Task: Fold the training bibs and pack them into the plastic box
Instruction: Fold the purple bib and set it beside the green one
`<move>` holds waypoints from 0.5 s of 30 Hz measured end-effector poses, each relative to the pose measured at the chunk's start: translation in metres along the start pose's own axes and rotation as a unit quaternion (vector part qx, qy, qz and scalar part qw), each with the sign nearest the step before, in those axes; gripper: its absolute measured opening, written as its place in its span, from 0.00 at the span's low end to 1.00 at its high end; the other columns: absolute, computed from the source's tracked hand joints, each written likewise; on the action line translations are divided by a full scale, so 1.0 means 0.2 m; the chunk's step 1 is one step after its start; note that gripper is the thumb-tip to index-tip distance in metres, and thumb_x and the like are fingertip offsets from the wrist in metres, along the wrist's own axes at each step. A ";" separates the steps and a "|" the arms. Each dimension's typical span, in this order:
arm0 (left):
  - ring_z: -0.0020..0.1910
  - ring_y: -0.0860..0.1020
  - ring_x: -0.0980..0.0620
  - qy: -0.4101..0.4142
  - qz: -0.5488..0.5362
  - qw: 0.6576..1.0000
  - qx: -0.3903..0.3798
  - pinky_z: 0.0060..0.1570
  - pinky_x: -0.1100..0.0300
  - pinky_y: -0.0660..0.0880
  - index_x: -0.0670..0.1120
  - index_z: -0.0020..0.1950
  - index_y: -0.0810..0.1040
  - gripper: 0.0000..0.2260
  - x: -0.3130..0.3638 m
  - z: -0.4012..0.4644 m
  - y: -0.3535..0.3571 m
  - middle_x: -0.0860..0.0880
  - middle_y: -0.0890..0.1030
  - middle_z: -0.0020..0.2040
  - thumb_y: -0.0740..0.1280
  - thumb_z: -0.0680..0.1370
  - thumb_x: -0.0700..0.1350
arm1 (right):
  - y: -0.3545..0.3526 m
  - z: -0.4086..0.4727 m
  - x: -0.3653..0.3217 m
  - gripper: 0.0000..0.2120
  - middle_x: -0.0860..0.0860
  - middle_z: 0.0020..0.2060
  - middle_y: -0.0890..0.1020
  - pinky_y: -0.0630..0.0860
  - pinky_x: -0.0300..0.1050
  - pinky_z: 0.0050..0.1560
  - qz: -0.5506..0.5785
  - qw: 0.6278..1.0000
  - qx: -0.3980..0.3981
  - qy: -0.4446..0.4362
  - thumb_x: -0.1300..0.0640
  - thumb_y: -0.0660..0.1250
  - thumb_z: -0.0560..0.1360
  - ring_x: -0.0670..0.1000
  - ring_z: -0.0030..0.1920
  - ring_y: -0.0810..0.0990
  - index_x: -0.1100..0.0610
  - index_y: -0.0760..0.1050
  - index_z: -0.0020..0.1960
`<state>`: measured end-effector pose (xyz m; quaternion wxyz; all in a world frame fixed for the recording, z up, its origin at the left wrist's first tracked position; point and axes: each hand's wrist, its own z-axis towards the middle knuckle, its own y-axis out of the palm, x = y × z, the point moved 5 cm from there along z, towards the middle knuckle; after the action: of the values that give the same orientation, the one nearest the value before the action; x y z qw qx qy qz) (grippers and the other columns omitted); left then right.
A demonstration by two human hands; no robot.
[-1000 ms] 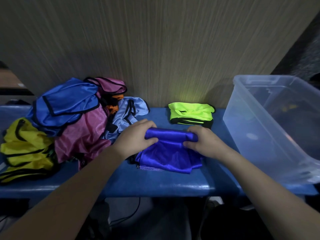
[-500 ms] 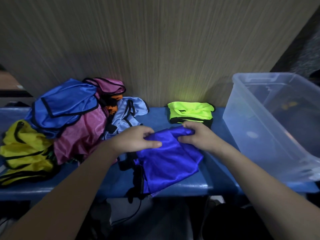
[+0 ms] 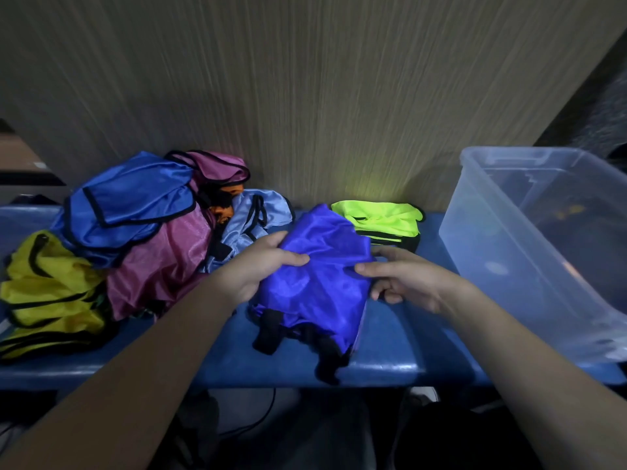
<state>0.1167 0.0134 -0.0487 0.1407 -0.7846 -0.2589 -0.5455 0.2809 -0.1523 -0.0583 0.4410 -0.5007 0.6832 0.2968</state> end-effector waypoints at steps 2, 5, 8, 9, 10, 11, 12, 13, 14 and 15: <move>0.52 0.85 0.43 -0.008 -0.025 1.000 0.007 0.49 0.51 0.82 0.44 0.64 0.78 0.17 -0.02 0.00 0.00 0.43 0.85 0.55 0.72 0.76 0.35 | 0.01 0.01 0.01 0.22 0.49 0.35 0.80 0.57 0.41 0.30 -0.016 1.000 0.001 -0.002 0.54 0.78 0.69 0.47 0.32 0.73 0.57 0.77 0.59; 0.53 0.85 0.44 -0.010 -0.029 0.999 -0.010 0.49 0.53 0.83 0.44 0.65 0.78 0.17 -0.03 -0.01 0.03 0.44 0.85 0.56 0.72 0.76 0.35 | 0.05 0.02 -0.01 0.24 0.51 0.38 0.79 0.61 0.40 0.30 -0.037 0.998 0.031 -0.027 0.55 0.77 0.65 0.47 0.34 0.72 0.62 0.79 0.58; 0.53 0.85 0.47 -0.012 -0.028 0.999 -0.009 0.47 0.56 0.83 0.46 0.64 0.78 0.16 -0.02 -0.02 0.03 0.45 0.85 0.56 0.71 0.77 0.37 | 0.05 0.01 -0.04 0.19 0.54 0.53 0.85 0.78 0.49 0.49 0.002 0.996 0.032 -0.079 0.65 0.74 0.69 0.58 0.50 0.84 0.59 0.79 0.60; 0.54 0.85 0.47 -0.015 -0.025 1.000 -0.008 0.49 0.56 0.83 0.46 0.64 0.78 0.15 -0.02 -0.02 0.02 0.46 0.85 0.56 0.70 0.78 0.37 | 0.05 0.01 -0.04 0.20 0.56 0.56 0.85 0.78 0.52 0.57 0.022 0.995 0.028 -0.089 0.69 0.72 0.71 0.59 0.56 0.84 0.59 0.78 0.62; 0.54 0.84 0.47 -0.017 -0.013 1.000 -0.008 0.52 0.55 0.82 0.46 0.64 0.79 0.14 -0.02 -0.01 0.01 0.46 0.85 0.56 0.70 0.78 0.38 | 0.05 0.02 -0.05 0.21 0.58 0.58 0.84 0.78 0.54 0.60 0.037 0.994 0.024 -0.096 0.71 0.70 0.72 0.59 0.59 0.83 0.59 0.76 0.64; 0.56 0.84 0.48 -0.018 0.004 1.000 -0.010 0.56 0.54 0.80 0.46 0.64 0.79 0.14 -0.02 -0.01 0.00 0.47 0.85 0.57 0.70 0.78 0.39 | 0.04 0.01 -0.05 0.23 0.58 0.59 0.83 0.78 0.55 0.61 0.048 0.993 0.021 -0.102 0.73 0.69 0.73 0.59 0.60 0.82 0.59 0.75 0.65; 0.57 0.84 0.48 -0.017 0.020 1.000 -0.013 0.58 0.55 0.79 0.46 0.63 0.79 0.14 -0.01 0.00 -0.01 0.47 0.85 0.58 0.70 0.78 0.40 | 0.04 0.01 -0.05 0.24 0.59 0.60 0.82 0.79 0.55 0.61 0.056 0.993 0.020 -0.105 0.73 0.68 0.73 0.59 0.60 0.82 0.58 0.73 0.66; 0.57 0.83 0.49 -0.016 0.029 0.999 -0.018 0.59 0.55 0.78 0.45 0.63 0.80 0.13 -0.01 0.00 -0.02 0.47 0.85 0.58 0.70 0.78 0.41 | 0.03 0.01 -0.06 0.24 0.59 0.61 0.81 0.79 0.56 0.61 0.062 0.992 0.019 -0.106 0.73 0.68 0.74 0.59 0.61 0.82 0.58 0.73 0.67; 0.58 0.83 0.48 -0.016 0.031 0.999 -0.024 0.60 0.55 0.77 0.44 0.63 0.80 0.13 -0.01 0.00 -0.02 0.46 0.84 0.59 0.70 0.78 0.40 | 0.02 0.01 -0.05 0.24 0.60 0.61 0.81 0.79 0.56 0.60 0.065 0.992 0.019 -0.106 0.73 0.68 0.74 0.59 0.61 0.82 0.58 0.72 0.67; 0.58 0.82 0.48 -0.018 0.029 0.999 -0.031 0.60 0.53 0.76 0.43 0.64 0.79 0.14 -0.01 0.00 -0.03 0.45 0.84 0.59 0.70 0.78 0.40 | 0.01 0.00 -0.05 0.24 0.60 0.62 0.80 0.80 0.55 0.59 0.065 0.992 0.020 -0.106 0.73 0.68 0.74 0.59 0.61 0.82 0.57 0.72 0.66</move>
<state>0.1123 0.0169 -0.0515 0.1278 -0.8054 -0.2211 -0.5349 0.2797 -0.1461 -0.0492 0.5006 -0.4120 0.6694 0.3627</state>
